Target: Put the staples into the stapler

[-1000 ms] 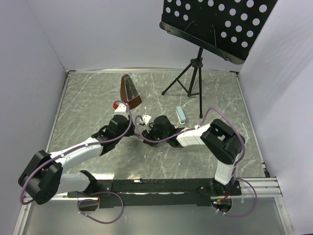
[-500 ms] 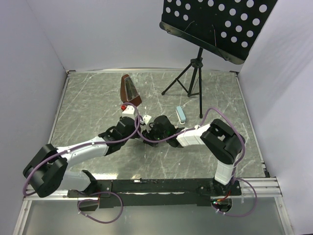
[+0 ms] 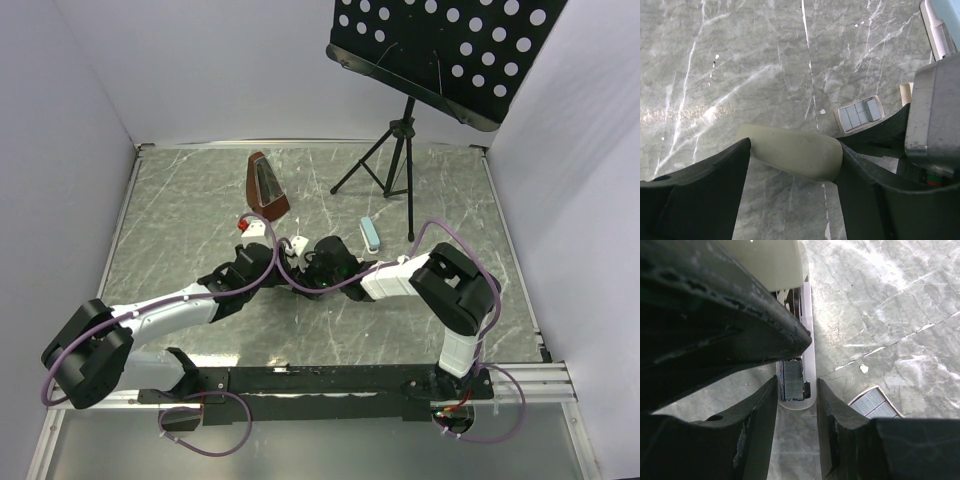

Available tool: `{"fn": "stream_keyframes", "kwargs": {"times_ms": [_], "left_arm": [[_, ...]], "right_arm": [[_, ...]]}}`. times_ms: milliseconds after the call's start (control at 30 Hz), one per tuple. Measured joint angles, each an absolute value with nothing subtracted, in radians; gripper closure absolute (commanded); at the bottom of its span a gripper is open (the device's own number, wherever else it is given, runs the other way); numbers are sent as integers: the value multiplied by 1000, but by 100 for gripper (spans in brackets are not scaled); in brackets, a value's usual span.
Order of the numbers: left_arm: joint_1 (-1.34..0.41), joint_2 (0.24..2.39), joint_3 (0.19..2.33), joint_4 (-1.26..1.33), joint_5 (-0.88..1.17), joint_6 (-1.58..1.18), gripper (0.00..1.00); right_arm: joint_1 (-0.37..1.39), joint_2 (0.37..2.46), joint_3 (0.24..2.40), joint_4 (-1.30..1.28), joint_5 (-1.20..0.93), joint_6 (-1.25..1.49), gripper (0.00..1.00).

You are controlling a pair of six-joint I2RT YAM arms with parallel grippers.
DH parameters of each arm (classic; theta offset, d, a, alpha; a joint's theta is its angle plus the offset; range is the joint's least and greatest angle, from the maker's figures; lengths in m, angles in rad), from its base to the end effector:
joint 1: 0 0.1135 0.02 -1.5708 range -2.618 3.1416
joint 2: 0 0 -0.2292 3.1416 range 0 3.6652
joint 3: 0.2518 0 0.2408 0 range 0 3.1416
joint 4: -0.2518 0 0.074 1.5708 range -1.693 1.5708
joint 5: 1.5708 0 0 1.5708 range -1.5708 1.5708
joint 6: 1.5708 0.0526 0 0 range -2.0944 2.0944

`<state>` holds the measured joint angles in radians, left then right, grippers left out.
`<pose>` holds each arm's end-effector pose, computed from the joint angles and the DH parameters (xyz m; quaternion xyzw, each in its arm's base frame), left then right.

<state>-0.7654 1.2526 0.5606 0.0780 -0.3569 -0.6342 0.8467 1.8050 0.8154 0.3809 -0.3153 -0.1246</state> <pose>0.2052 -0.1717 0.1576 -0.0243 0.8771 -0.1713 0.4481 0.2217 0.2753 0.1036 -0.4729 0.7404 0.2916 0.3783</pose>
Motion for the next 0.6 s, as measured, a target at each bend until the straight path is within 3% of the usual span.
{"fn": "stream_keyframes", "kwargs": {"times_ms": [167,433,600], "left_arm": [[-765,1253,561,70,-356,-656,23],[-761,1232,560,19,-359,-688,4],[-760,1203,554,-25,-356,-709,0]], "right_arm": [[846,1805,815,381,-316,-123,100],[846,1805,815,382,-331,-125,99],[847,1805,814,381,-361,-125,99]]}}
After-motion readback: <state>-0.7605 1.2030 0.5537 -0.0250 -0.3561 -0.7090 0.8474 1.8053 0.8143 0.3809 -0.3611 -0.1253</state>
